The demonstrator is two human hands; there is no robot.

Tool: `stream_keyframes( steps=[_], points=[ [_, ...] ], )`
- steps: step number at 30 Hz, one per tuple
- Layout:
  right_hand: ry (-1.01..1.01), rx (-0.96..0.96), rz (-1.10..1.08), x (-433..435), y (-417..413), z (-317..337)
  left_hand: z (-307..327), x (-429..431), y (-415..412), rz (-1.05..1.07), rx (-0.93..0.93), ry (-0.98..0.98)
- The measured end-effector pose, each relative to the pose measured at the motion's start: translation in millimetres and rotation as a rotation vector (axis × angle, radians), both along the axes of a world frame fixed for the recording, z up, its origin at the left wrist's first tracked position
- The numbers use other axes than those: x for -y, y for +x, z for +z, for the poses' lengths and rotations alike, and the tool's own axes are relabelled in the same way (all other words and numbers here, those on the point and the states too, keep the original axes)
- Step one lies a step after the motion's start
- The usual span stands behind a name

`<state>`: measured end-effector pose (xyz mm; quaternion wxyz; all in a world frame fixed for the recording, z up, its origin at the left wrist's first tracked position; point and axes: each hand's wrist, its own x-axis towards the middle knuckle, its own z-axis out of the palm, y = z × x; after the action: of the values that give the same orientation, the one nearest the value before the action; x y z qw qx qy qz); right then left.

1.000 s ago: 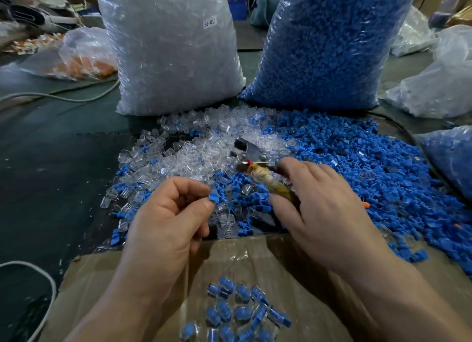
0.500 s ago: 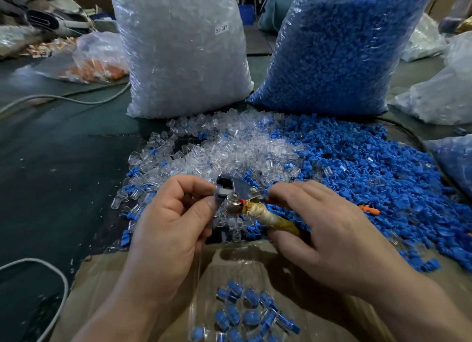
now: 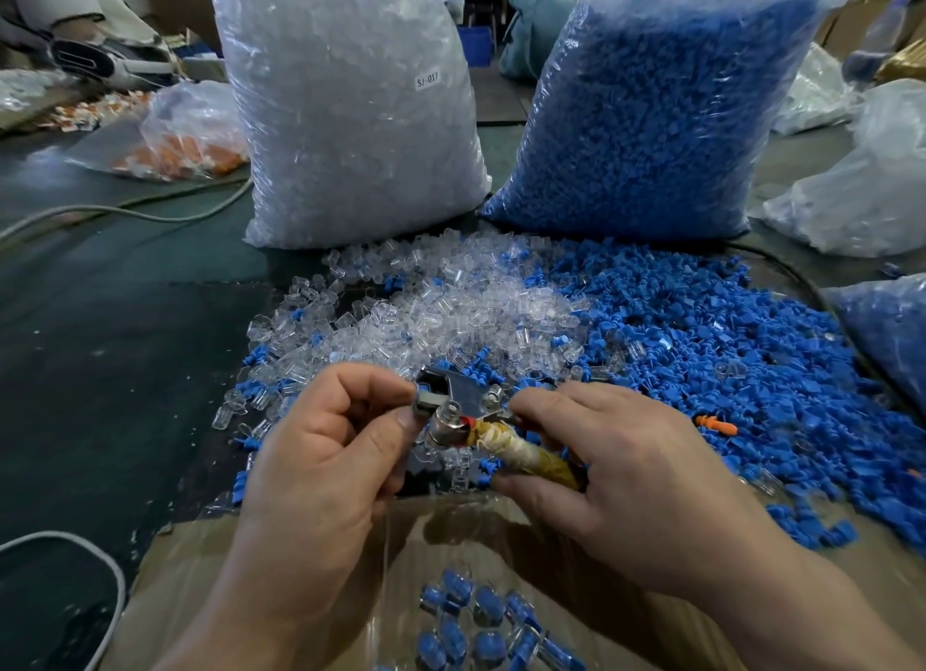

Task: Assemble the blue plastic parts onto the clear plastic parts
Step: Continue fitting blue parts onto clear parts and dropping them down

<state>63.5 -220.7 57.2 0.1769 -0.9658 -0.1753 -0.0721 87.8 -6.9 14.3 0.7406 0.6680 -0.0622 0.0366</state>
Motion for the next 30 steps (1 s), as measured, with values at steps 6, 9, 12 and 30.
stream_keyframes(
  steps=[6,9,12,30],
  points=[
    [0.03,-0.024,-0.033,4,1,-1,7,5,-1,0.085,0.041,0.122],
    [-0.018,-0.042,-0.064,7,1,-3,5,8,-1,0.109,0.011,0.264],
    [0.017,-0.077,-0.07,9,2,-2,5,9,0,0.116,-0.018,0.244],
    [-0.07,0.102,-0.193,2,14,-10,11,26,-15,0.088,-0.119,0.431]
  ],
)
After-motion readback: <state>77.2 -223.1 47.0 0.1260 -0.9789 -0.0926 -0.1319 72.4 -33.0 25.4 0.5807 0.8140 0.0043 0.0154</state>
